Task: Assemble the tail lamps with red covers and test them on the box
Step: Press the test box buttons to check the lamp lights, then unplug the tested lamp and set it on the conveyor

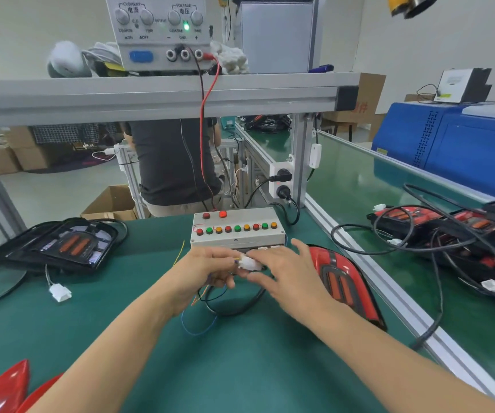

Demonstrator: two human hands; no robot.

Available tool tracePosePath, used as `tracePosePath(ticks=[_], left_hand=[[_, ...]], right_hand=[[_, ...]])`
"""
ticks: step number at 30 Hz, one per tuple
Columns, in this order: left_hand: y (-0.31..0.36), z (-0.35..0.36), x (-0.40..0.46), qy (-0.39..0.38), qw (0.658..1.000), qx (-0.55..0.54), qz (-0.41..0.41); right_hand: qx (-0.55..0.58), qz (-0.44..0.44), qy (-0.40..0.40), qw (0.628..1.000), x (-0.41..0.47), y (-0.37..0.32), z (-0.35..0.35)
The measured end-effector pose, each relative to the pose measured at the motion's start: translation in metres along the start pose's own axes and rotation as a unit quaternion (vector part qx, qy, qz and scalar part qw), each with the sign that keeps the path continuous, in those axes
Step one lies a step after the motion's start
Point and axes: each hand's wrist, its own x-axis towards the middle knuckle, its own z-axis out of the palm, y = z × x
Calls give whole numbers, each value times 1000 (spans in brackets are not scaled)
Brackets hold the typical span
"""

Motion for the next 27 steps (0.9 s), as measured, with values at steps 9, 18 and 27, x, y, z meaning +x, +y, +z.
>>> tracePosePath(ticks=[9, 18, 27], left_hand=[[-8, 16, -6, 128, 889, 357, 255], [4, 20, -5, 141, 737, 572, 330], [-22, -11, -12, 90, 736, 632, 224]], right_hand=[[-64, -11, -6, 998, 4, -2, 5], [-116, -19, -54, 992, 4, -9, 0], [282, 228, 57, 930, -8, 42, -38]])
